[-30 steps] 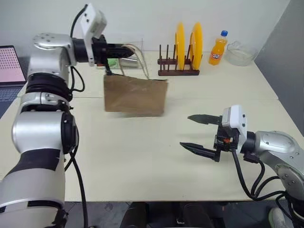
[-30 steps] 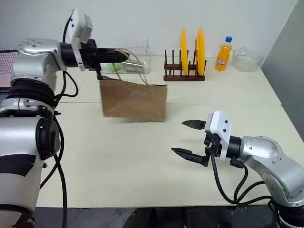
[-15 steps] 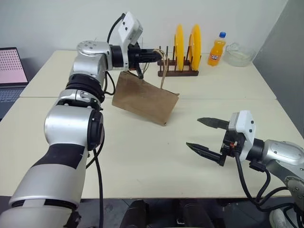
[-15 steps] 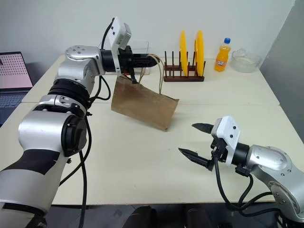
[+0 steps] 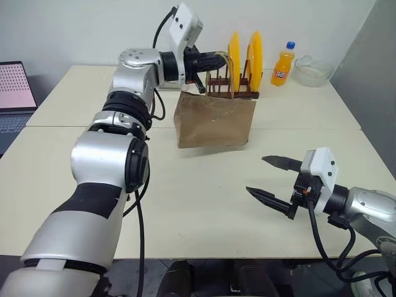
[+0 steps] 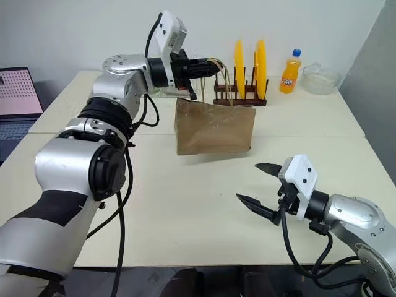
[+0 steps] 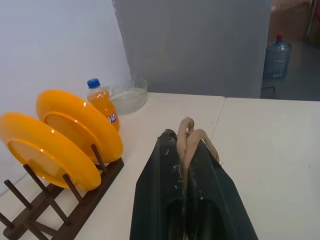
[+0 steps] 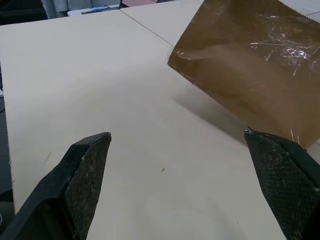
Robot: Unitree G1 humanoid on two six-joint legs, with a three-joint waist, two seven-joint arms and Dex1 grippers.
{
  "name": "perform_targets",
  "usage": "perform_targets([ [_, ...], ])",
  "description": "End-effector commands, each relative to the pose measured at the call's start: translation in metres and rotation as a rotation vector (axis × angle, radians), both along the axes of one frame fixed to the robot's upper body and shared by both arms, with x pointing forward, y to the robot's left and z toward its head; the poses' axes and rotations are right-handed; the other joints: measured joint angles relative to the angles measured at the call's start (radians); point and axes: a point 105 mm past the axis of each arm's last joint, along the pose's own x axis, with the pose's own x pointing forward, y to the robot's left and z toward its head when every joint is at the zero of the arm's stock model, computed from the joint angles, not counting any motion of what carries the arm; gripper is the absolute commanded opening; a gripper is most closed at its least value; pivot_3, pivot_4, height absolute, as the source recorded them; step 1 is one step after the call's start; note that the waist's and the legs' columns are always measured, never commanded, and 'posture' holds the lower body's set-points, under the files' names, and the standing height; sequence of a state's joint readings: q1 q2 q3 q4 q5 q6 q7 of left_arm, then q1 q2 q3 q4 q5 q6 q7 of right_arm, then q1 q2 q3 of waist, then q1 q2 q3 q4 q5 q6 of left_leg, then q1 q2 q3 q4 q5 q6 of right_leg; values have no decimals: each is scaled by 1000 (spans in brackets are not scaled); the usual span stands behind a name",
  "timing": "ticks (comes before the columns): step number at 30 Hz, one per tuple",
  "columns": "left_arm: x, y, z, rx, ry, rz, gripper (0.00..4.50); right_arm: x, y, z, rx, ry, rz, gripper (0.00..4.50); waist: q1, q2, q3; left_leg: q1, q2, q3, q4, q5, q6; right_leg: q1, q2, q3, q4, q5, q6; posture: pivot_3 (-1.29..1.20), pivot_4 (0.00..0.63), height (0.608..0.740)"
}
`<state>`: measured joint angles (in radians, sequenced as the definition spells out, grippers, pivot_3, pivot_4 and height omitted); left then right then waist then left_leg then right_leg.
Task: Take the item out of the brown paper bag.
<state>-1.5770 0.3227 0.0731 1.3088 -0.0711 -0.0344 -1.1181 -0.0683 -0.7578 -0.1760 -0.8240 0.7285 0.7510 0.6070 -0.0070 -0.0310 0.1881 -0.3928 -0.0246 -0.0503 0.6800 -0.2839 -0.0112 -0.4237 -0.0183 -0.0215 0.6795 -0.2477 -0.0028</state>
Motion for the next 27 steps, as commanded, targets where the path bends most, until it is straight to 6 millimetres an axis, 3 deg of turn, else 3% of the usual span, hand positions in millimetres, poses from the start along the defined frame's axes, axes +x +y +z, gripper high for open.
perform_targets([
  [1,-2,-3,10,8,-76,3,24,-4,4,10,3,-55,17,4500,0,0,0,0,0,0,0,0,0,0,0,0,0,0,0,0,150,740],
  [12,5,7,-13,87,-54,47,24,-7,6,8,11,-51,16,4500,1,0,0,0,0,0,0,0,0,0,0,0,0,0,0,0,150,740],
  [23,14,29,-28,201,-123,155,24,-3,12,15,48,-70,21,4500,2,0,0,2,0,1,0,0,0,1,0,1,1,0,0,0,150,740],
  [27,15,35,-32,218,-116,168,975,-3,15,15,51,-71,32,4500,3,0,0,2,0,1,0,0,0,1,0,1,1,0,0,0,150,740],
])
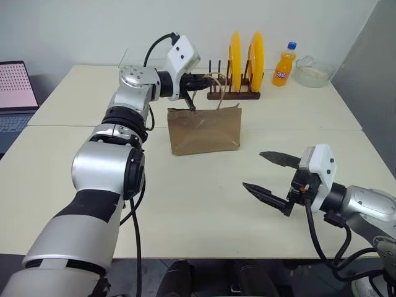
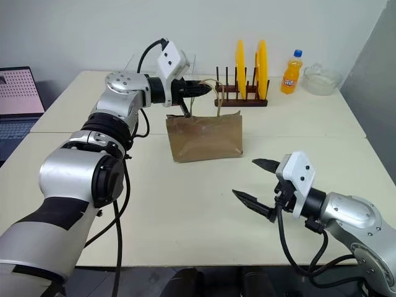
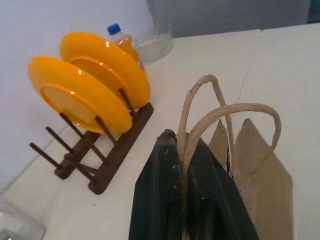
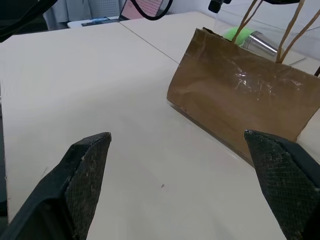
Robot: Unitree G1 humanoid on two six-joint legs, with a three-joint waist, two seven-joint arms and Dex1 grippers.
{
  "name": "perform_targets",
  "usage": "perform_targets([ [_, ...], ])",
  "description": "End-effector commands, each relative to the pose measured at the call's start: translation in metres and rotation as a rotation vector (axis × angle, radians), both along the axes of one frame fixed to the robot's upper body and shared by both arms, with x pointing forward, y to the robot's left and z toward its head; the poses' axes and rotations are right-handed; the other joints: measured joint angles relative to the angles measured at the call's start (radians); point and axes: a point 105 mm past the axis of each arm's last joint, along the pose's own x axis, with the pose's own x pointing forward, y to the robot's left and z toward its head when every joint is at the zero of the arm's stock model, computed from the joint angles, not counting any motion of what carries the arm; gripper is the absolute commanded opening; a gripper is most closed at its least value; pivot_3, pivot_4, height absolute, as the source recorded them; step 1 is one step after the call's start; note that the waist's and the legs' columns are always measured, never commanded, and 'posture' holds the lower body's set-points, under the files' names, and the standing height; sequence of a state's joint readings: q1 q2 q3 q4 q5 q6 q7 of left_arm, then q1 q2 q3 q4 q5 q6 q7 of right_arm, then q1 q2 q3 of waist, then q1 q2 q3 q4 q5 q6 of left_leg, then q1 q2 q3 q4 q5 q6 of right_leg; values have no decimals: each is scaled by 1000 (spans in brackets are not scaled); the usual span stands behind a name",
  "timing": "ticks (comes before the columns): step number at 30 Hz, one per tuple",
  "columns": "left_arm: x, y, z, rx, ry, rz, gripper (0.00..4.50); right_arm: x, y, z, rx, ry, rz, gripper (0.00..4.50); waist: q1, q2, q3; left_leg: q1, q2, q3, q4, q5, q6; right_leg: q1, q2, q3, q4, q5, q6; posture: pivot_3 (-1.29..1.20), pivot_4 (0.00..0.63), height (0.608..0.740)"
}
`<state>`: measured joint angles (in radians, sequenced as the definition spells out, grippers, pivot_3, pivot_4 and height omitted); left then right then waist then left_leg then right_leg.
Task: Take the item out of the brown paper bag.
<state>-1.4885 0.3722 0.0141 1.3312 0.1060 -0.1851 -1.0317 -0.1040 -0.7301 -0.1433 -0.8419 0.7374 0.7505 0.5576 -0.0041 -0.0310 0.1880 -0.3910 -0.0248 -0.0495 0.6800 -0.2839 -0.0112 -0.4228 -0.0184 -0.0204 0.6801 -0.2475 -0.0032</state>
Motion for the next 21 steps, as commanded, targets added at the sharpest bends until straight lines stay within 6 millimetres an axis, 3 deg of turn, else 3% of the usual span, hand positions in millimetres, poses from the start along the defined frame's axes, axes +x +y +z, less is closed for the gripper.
perform_targets([
  [1,0,4,9,7,-47,8,1281,-3,6,9,18,-40,27,4500,0,0,0,0,0,0,0,0,0,0,0,0,0,0,0,0,150,740],
  [8,-8,29,3,3,4,-34,3477,-2,10,10,17,-46,37,4500,-8,0,0,1,1,0,0,0,0,0,0,0,1,0,0,0,150,740],
  [12,-11,60,-8,-16,49,13,3477,3,11,8,-6,-60,37,4500,-11,0,0,1,1,0,0,0,0,0,0,0,1,1,-1,0,150,740],
  [16,-15,73,-9,-54,51,18,3477,8,11,7,-11,-65,36,4500,-10,0,0,1,1,0,0,0,0,0,0,0,1,1,-1,0,150,740],
  [21,-42,99,-10,-117,27,19,3477,24,11,10,-21,-87,25,4500,-15,0,0,1,0,1,0,0,0,1,0,2,0,3,-5,0,150,740],
])
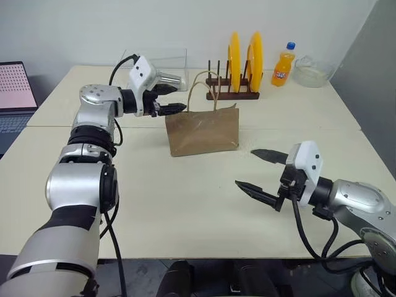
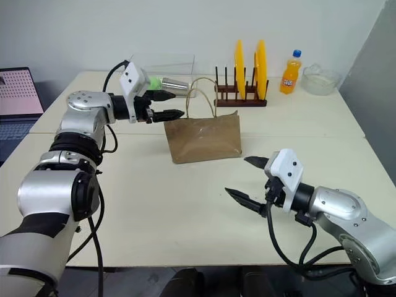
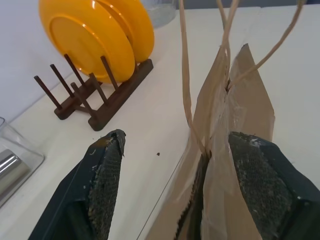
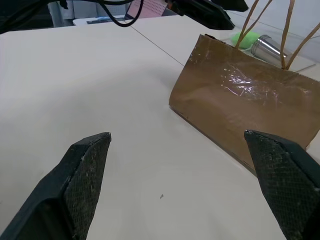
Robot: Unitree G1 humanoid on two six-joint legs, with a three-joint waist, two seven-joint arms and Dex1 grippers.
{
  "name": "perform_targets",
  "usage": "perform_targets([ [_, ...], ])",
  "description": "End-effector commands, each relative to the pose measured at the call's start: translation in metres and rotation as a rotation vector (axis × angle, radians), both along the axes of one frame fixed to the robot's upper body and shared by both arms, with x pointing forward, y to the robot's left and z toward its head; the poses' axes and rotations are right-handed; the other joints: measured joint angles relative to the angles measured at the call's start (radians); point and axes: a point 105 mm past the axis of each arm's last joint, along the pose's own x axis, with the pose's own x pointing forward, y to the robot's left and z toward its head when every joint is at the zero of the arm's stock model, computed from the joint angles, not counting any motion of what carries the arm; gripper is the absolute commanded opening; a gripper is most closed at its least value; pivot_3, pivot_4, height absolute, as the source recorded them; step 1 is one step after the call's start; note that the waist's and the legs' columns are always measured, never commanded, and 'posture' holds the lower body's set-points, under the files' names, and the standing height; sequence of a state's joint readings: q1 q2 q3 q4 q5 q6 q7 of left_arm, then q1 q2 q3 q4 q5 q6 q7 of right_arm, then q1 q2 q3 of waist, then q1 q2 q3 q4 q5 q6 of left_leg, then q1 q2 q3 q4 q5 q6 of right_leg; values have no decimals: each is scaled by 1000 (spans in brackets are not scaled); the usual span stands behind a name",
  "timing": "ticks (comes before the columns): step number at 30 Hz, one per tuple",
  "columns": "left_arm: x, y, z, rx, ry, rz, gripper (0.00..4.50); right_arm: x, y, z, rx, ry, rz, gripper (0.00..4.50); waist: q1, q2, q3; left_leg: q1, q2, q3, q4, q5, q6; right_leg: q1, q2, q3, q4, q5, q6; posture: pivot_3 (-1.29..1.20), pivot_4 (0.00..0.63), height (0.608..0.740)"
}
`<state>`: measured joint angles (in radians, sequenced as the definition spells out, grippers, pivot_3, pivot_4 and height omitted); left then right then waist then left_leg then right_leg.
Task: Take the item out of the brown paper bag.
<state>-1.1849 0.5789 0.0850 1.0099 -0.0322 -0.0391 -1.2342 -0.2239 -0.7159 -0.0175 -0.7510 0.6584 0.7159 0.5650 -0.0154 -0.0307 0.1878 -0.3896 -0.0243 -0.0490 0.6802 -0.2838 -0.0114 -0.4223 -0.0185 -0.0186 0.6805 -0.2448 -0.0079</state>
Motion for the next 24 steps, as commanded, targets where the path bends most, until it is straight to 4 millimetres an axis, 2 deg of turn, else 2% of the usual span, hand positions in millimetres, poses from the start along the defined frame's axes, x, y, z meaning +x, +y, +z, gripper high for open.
perform_targets([
  [1,-29,13,23,-63,-89,2,3477,12,-3,11,-1,-67,-14,4500,-11,0,0,0,0,0,0,0,0,0,0,0,0,0,0,0,150,740],
  [4,-66,21,16,-89,-89,65,3477,32,-7,21,-11,-115,-37,4500,-25,0,0,3,0,0,-1,0,-1,0,0,4,1,0,0,0,150,740],
  [7,-107,18,-1,-167,-32,149,3503,59,-9,33,-23,-169,-66,3896,-18,0,0,6,0,0,-1,0,0,1,1,5,1,0,0,0,150,740],
  [10,-133,13,-18,-227,13,239,3503,85,-8,43,-51,-210,-83,2839,-11,1,0,8,0,1,-1,0,0,3,1,6,0,0,0,0,150,740],
  [13,-149,14,-34,-279,37,352,3503,114,-3,55,-98,-259,-95,1721,-1,0,-1,8,0,0,-1,0,0,4,1,5,0,0,0,0,150,740],
  [17,-161,12,-40,-334,50,417,3503,157,8,72,-169,-320,-125,225,-1,0,-1,9,0,1,-1,0,0,4,1,5,1,0,-1,0,150,740],
  [18,-163,11,-41,-340,50,426,3503,167,11,75,-198,-339,-136,50,-2,0,-1,10,0,1,-1,0,-1,4,1,6,1,1,-1,0,150,740],
  [20,-168,9,-43,-351,57,434,3503,188,16,77,-281,-363,-163,50,-6,0,-1,9,0,2,-2,0,-1,4,1,6,1,1,-2,0,150,740],
  [24,-175,1,-43,-349,50,416,3503,212,25,76,-399,-387,-221,50,-9,0,-1,9,0,2,-3,1,-1,3,1,6,0,2,-3,0,150,740],
])
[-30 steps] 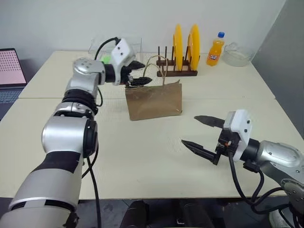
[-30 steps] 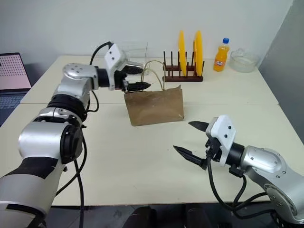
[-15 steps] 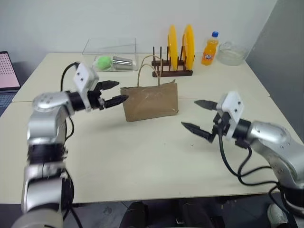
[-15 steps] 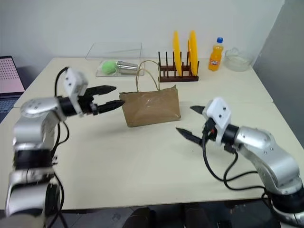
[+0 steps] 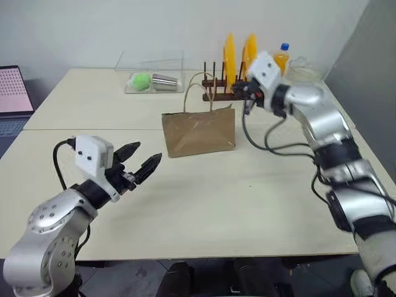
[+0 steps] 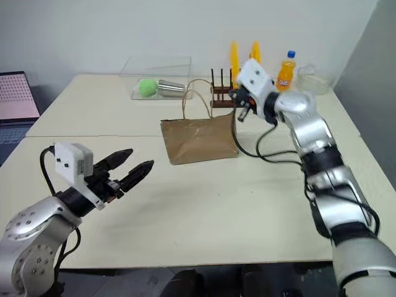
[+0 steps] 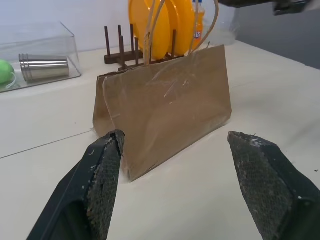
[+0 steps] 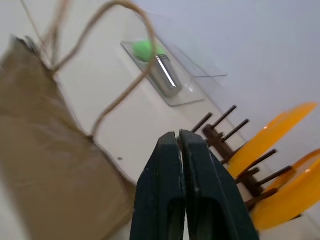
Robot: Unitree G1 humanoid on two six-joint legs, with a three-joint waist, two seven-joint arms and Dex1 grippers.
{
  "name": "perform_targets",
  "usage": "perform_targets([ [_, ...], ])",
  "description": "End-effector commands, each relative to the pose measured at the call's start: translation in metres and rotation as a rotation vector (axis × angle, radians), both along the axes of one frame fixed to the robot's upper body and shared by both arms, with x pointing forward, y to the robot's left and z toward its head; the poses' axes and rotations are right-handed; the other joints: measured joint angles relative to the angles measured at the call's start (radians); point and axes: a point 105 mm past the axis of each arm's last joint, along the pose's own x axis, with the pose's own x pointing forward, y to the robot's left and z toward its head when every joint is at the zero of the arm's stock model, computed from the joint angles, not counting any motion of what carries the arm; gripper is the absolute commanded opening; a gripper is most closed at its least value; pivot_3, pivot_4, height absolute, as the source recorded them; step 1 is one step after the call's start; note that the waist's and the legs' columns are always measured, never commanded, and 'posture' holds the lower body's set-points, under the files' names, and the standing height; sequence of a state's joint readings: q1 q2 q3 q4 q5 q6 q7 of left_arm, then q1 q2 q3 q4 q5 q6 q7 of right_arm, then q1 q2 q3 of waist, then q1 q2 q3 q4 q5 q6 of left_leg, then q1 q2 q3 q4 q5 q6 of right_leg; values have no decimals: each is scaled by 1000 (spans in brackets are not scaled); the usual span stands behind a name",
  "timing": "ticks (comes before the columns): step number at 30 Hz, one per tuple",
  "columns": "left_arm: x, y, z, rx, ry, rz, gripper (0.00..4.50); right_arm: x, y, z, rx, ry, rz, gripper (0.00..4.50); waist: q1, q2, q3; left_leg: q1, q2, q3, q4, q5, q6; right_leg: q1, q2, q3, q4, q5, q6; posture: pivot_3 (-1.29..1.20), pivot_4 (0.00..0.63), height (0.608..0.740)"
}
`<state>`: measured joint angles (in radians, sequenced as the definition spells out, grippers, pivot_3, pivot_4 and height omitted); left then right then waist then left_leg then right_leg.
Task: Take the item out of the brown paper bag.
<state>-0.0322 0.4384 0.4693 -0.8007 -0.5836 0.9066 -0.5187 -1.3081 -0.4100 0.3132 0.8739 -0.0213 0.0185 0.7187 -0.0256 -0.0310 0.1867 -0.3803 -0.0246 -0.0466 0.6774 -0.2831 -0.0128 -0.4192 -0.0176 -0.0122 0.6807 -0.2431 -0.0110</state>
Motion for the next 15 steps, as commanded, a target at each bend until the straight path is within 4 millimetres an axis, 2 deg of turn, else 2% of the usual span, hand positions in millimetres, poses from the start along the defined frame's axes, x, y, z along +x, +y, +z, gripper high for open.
perform_targets([
  [1,-9,-14,12,26,-66,-46,3503,13,5,1,-112,-50,-51,50,0,0,0,-1,0,-1,0,0,0,0,0,0,0,0,0,0,150,740],
  [4,-17,-27,12,33,-63,-116,3503,18,17,-10,-243,-51,-78,50,-2,0,0,-1,0,1,0,2,-3,-1,0,1,-1,0,0,0,150,740],
  [11,-28,-43,4,46,-25,-198,3503,19,21,-34,-355,-27,-83,50,-1,1,0,-1,0,1,0,2,-3,-1,0,1,-1,0,0,0,150,740],
  [15,-33,-44,-2,52,-8,-218,3503,4,30,-42,-380,69,82,50,-3,1,1,-1,0,0,-1,0,0,-1,0,1,0,0,-1,0,150,740],
])
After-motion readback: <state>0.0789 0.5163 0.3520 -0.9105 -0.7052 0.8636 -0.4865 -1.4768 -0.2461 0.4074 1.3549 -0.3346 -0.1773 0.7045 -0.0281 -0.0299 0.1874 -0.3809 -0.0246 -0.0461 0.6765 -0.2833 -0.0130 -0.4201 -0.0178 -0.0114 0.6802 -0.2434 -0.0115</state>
